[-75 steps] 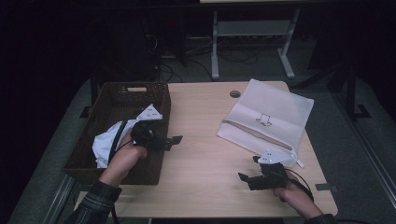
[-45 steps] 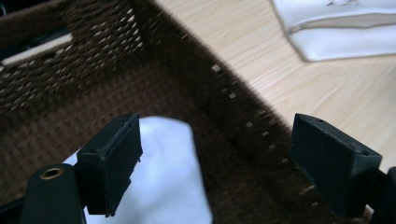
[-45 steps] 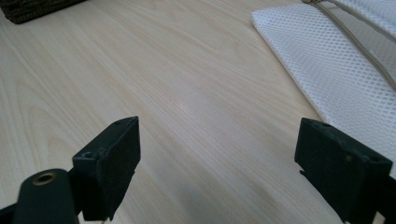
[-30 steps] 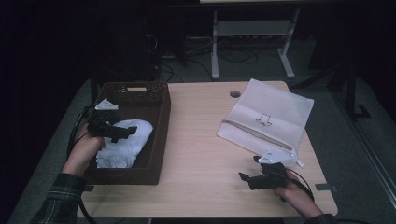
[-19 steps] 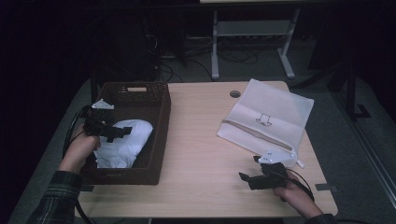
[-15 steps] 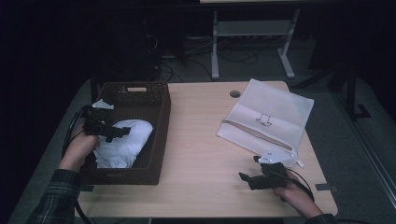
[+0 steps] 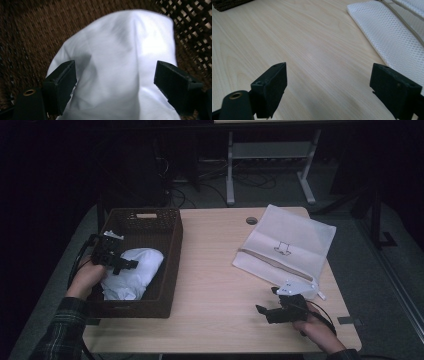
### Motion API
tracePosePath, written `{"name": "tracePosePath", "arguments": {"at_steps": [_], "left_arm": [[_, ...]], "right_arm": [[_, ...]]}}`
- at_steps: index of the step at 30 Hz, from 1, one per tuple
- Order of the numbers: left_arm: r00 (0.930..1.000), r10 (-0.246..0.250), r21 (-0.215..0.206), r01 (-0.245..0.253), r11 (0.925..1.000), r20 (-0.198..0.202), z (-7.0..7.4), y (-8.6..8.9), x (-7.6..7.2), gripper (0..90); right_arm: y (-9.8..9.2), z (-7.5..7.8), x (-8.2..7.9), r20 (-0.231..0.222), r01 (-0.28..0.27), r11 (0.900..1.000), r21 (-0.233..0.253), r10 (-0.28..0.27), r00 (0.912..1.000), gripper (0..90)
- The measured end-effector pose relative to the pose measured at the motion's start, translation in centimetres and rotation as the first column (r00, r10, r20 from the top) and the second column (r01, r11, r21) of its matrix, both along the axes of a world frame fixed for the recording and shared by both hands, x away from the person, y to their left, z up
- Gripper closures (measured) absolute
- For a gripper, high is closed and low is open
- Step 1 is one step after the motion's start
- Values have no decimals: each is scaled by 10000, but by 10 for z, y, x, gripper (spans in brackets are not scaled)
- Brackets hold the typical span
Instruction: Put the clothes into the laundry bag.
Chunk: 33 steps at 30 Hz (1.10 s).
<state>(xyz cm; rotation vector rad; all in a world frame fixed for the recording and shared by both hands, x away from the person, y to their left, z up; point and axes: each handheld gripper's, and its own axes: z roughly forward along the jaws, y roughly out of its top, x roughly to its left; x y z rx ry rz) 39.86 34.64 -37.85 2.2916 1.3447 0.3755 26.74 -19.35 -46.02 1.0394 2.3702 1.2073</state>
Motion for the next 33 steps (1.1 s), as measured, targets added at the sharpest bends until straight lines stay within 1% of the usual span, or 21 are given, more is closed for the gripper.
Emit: {"name": "tracePosePath", "arguments": {"at_steps": [1, 2, 4, 8, 9, 11, 12, 13, 14, 17, 18, 21, 26, 27, 30, 31, 32, 33], "left_arm": [[9999, 67, 50, -67, 10000, -111, -3, 1, 1, 180], [9999, 67, 50, -67, 10000, -111, -3, 1, 1, 186], [9996, 219, 26, -219, 9998, -189, -6, 3, 3, 233], [9992, 261, 3, -261, 9997, -300, -10, 3, 4, 228], [9986, 300, -11, -301, 9995, -425, -12, 3, 5, 229], [9984, 303, 29, -302, 9995, -482, -13, 2, 5, 231], [9979, 298, 79, -294, 9995, -577, -15, 2, 6, 231], [9969, 395, 103, -389, 9992, -676, -16, 1, 7, 232], [9949, 487, 252, -467, 9986, -888, -19, 0, 9, 239], [9939, 522, 256, -499, 9984, -977, -21, 0, 9, 237], [9931, 314, 312, -280, 9991, -1134, -25, -1, 10, 225], [9925, 211, 333, -172, 9993, -1206, -28, -2, 11, 205], [9903, 187, 400, -133, 9991, -1380, -32, -3, 11, 170], [9898, 87, 510, -15, 9987, -1422, -35, -4, 11, 163], [9885, 9, 592, 81, 9982, -1510, -37, -4, 11, 137], [9866, -201, 819, 337, 9961, -1620, -40, -5, 11, 131], [9844, -350, 936, 518, 9943, -1724, -41, -6, 10, 119], [9844, -350, 936, 518, 9943, -1724, -41, -6, 10, 100]], "right_arm": [[0, 0, 0, -11, -6, 10000, -10, 6, 10000, 137], [0, 0, 0, -6, -10, 10000, -10, 10, 10000, 137], [0, 0, 0, -2, -18, 10000, -11, 18, 10000, 137], [0, 0, 0, -17, -13, 10000, -15, 13, 10000, 137], [0, 0, 0, -24, -19, 10000, -15, 19, 10000, 137], [0, 0, 0, -22, -16, 10000, -17, 16, 10000, 137], [0, 0, 0, -22, -16, 10000, -17, 16, 10000, 137], [1, 0, 0, -21, -16, 10000, -17, 16, 10000, 137], [0, 0, 0, -15, -29, 10000, -20, 29, 10000, 137], [0, 0, 0, -25, -20, 10000, -14, 20, 10000, 137], [0, 0, 0, -34, -20, 10000, -15, 20, 10000, 137], [0, 0, 0, -25, -30, 10000, -17, 30, 10000, 137], [0, -1, 0, -22, -47, 10000, -26, 47, 10000, 137], [0, -1, 0, -17, -50, 10000, -33, 50, 10000, 137], [1, -1, 0, -15, -50, 10000, -49, 50, 10000, 137], [1, -1, 0, -21, -48, 10000, -54, 48, 10000, 137], [1, -1, 0, -18, -63, 10000, -55, 63, 10000, 137], [1, -1, 0, -18, -63, 10000, -55, 63, 10000, 137]]}}
